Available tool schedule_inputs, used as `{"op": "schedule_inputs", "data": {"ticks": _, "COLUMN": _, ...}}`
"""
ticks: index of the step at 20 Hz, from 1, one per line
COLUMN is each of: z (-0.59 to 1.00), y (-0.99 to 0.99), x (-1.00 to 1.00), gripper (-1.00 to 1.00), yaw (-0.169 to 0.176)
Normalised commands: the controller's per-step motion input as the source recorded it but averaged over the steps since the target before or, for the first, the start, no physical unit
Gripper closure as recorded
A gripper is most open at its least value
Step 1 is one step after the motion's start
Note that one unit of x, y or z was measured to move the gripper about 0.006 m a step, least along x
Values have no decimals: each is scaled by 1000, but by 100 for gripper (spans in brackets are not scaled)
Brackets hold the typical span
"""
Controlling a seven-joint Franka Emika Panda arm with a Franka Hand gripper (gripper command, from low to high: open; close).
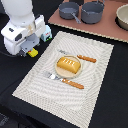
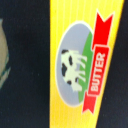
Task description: Place the bread, butter, and milk from the table onto the serving area.
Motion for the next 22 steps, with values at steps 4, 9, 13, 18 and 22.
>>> {"op": "schedule_inputs", "data": {"ticks": 4, "z": -108, "y": 89, "x": -222, "gripper": 100, "yaw": -1}}
{"op": "schedule_inputs", "data": {"ticks": 9, "z": -81, "y": 85, "x": -159, "gripper": 100, "yaw": -1}}
{"op": "schedule_inputs", "data": {"ticks": 13, "z": -131, "y": 72, "x": -88, "gripper": 100, "yaw": 0}}
{"op": "schedule_inputs", "data": {"ticks": 18, "z": -51, "y": 82, "x": 40, "gripper": 100, "yaw": 0}}
{"op": "schedule_inputs", "data": {"ticks": 22, "z": 890, "y": 21, "x": 494, "gripper": 100, "yaw": -9}}
